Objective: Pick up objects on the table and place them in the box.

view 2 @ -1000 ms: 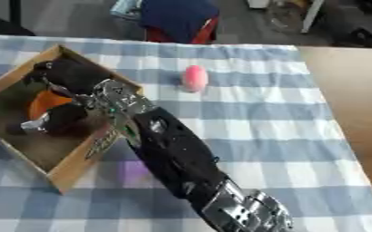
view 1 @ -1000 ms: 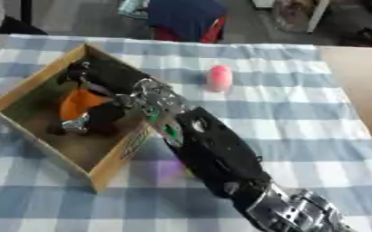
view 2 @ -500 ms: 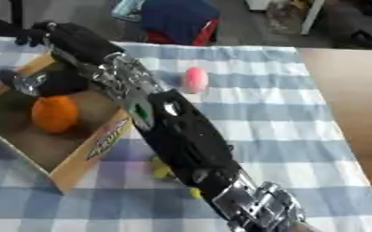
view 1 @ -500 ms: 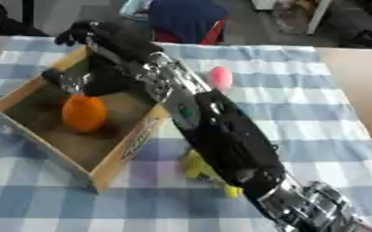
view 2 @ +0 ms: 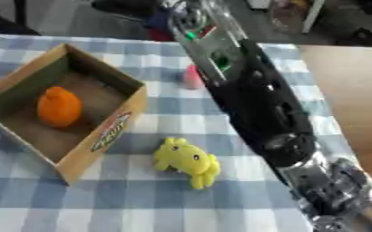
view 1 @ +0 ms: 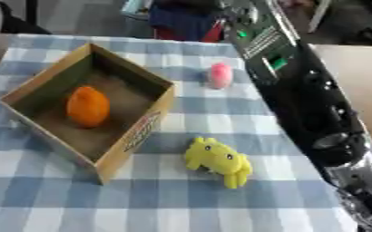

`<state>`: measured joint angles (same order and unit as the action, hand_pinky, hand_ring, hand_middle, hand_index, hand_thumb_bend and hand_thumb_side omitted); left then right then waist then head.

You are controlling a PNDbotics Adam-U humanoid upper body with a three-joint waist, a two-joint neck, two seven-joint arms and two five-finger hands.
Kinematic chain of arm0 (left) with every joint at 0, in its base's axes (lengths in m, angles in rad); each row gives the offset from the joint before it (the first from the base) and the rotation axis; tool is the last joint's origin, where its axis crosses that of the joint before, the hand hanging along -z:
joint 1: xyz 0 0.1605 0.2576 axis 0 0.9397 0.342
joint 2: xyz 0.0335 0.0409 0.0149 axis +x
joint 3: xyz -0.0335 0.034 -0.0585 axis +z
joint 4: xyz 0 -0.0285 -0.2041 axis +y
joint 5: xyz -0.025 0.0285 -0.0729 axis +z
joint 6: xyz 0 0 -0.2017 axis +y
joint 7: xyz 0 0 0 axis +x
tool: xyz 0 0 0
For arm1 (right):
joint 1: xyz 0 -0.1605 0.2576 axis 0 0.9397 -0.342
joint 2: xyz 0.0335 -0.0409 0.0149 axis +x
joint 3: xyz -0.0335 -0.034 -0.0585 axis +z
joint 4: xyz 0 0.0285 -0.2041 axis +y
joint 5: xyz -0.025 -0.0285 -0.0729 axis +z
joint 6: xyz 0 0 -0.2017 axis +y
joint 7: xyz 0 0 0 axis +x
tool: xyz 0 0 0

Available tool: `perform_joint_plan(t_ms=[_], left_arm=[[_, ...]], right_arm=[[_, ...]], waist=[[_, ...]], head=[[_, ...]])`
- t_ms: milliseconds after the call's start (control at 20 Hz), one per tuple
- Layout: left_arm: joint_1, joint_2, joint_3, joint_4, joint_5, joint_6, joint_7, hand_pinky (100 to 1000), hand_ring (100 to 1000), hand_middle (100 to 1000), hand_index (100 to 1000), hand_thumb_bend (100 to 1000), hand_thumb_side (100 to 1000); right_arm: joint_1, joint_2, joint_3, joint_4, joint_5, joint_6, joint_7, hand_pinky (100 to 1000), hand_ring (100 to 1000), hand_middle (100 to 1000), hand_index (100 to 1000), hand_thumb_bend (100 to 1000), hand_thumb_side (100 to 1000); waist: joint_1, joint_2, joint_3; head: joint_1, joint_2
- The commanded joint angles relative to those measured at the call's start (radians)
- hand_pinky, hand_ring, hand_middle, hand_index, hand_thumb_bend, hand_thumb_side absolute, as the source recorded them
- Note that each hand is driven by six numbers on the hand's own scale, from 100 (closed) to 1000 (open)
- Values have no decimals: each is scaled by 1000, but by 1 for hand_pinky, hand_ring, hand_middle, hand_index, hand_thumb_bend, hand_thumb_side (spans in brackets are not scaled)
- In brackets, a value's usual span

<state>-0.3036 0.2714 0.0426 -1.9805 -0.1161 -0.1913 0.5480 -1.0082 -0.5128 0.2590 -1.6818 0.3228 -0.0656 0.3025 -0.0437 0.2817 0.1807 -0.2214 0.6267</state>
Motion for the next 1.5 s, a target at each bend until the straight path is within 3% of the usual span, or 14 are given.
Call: perform_joint_plan(t_ms=[50, 300, 650, 700, 1050, 1100, 1250, 1300, 1400, 1500], left_arm=[[0, 28, 13, -19, -8, 0, 9, 315, 697, 609, 813, 100, 675], [4, 33, 17, -19, -12, 0, 15, 315, 698, 610, 813, 100, 675], [8, 35, 19, -19, -16, 1, 18, 315, 698, 610, 813, 100, 674], [9, 36, 20, -19, -16, 1, 19, 315, 699, 610, 813, 100, 674], [10, 34, 19, -19, -18, 2, 19, 314, 699, 610, 813, 100, 675], [9, 34, 19, -19, -18, 2, 19, 314, 699, 610, 813, 100, 670], [9, 31, 19, -19, -19, 3, 19, 314, 700, 610, 812, 100, 677], [9, 30, 18, -19, -19, 3, 18, 313, 700, 610, 812, 100, 677], [9, 27, 17, -19, -19, 3, 17, 313, 700, 610, 812, 100, 678], [8, 26, 15, -19, -20, 3, 15, 312, 700, 610, 812, 100, 678]], right_arm=[[42, -127, -12, -141, -68, 22, 21, 629, 764, 713, 863, 232, 1000], [190, -234, -22, -303, -44, 20, 54, 624, 768, 683, 859, 286, 1000], [354, -258, -28, -318, 46, -103, 97, 631, 780, 703, 895, 379, 1000], [379, -259, -28, -318, 56, -115, 106, 634, 784, 711, 919, 433, 972], [505, -222, -16, -318, 115, -157, 188, 639, 793, 719, 941, 527, 883], [516, -211, -16, -318, 125, -156, 198, 640, 793, 718, 940, 537, 847], [558, -169, -20, -318, 165, -137, 226, 641, 795, 716, 941, 545, 865], [570, -157, -20, -318, 182, -131, 234, 642, 797, 712, 945, 612, 827], [590, -132, -19, -318, 223, -119, 252, 638, 792, 691, 943, 675, 852], [602, -112, -21, -318, 270, -109, 256, 630, 783, 660, 941, 700, 858]], waist=[[7, -25, -8], [14, -29, -36], [20, -30, -57], [20, -30, -60], [23, -27, -78], [24, -26, -79], [26, -21, -83], [27, -19, -84], [28, -15, -85], [30, -12, -85]], head=[[15, 13], [39, 25], [59, 31], [62, 32], [68, 38], [68, 38], [66, 35], [65, 34], [63, 31], [61, 29]])
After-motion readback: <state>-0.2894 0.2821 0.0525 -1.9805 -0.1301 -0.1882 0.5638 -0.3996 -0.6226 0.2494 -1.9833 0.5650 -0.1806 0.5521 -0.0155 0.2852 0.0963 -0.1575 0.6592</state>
